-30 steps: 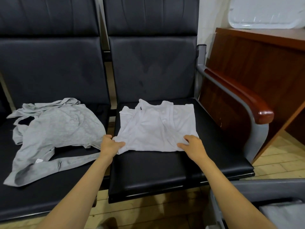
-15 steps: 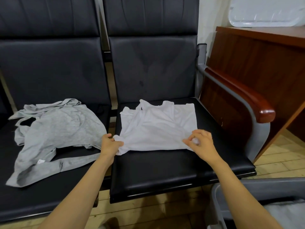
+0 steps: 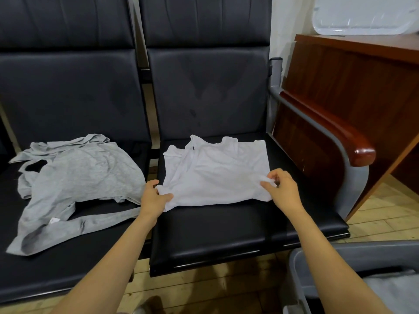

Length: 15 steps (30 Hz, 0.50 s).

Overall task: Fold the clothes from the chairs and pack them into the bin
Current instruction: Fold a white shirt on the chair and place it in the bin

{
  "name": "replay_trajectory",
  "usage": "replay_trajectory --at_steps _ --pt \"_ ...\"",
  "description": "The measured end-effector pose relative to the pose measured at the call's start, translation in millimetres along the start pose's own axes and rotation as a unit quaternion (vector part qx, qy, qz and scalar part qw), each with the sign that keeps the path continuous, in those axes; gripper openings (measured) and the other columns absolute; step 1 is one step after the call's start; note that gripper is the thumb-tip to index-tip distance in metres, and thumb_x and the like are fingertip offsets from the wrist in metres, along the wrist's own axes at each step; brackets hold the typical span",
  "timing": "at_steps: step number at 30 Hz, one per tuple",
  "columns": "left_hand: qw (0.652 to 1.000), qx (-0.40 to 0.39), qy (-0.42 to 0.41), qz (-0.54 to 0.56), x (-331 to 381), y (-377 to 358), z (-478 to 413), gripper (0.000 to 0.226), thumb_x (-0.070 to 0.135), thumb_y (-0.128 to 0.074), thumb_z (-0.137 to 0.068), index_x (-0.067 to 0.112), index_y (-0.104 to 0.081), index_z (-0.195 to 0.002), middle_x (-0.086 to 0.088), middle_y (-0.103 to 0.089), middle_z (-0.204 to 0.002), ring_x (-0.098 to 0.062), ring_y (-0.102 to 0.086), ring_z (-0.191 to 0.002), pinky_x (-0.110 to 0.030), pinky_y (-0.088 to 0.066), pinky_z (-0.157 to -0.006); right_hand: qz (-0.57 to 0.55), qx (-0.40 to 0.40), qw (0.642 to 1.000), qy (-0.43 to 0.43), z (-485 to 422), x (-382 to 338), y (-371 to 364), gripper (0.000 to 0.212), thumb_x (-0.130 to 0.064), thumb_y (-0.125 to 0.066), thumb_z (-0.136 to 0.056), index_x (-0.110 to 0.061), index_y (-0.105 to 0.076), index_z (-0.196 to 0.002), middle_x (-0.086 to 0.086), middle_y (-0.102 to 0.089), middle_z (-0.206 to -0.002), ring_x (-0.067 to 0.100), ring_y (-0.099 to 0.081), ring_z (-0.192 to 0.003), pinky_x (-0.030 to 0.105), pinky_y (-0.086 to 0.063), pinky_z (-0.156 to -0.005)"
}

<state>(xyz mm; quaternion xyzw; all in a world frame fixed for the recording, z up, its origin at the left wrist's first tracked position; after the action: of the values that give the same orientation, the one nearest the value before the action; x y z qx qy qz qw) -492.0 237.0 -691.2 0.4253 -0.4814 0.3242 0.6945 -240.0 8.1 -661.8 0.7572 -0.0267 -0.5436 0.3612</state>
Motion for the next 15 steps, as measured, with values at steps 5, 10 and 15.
replay_trajectory --at_steps 5,10,15 --pt "0.999 -0.006 -0.04 0.002 4.3 0.0 1.5 0.039 -0.005 -0.06 -0.086 0.012 -0.056 -0.121 -0.009 -0.054 -0.119 -0.026 -0.053 -0.105 -0.034 -0.048 -0.081 -0.079 -0.06 0.987 -0.128 -13.5 6.9 12.1 0.028 -0.004 -0.075 -0.076 -0.017 -0.053 -0.087 0.011 -0.059 -0.096 0.026 -0.056 -0.089 0.03 -0.046 -0.068" --pt "0.999 0.004 -0.031 -0.016 4.4 -3.3 -0.5 0.034 -0.002 -0.059 -0.089 0.01 -0.061 -0.121 -0.008 -0.053 -0.124 -0.021 -0.049 -0.106 -0.034 -0.046 -0.09 -0.091 -0.192 0.961 -0.178 -35.7 -6.2 32.5 0.032 -0.001 -0.076 -0.076 -0.007 -0.058 -0.101 0.013 -0.062 -0.099 0.022 -0.058 -0.084 0.028 -0.05 -0.068" --pt "0.998 0.051 -0.036 0.026 10.1 -5.8 -0.1 0.026 0.01 -0.055 -0.095 0.011 -0.061 -0.12 -0.003 -0.054 -0.119 -0.017 -0.051 -0.108 -0.032 -0.045 -0.095 -0.113 -0.069 0.983 -0.127 -70.1 -17.7 42.8 0.014 0.002 -0.06 -0.088 -0.01 -0.06 -0.094 0.01 -0.06 -0.104 0.028 -0.059 -0.105 0.033 -0.05 -0.083"
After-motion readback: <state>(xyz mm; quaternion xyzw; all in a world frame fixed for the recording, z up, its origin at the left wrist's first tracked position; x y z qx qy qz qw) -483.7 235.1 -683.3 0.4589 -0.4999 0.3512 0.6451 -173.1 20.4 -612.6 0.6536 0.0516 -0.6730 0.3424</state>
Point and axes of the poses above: each hand's wrist, its own z-axis away from the middle knuckle, its own y-axis out of the back of the hand, x = y × z, the point moved 2 cm from there along -z, towards the middle knuckle
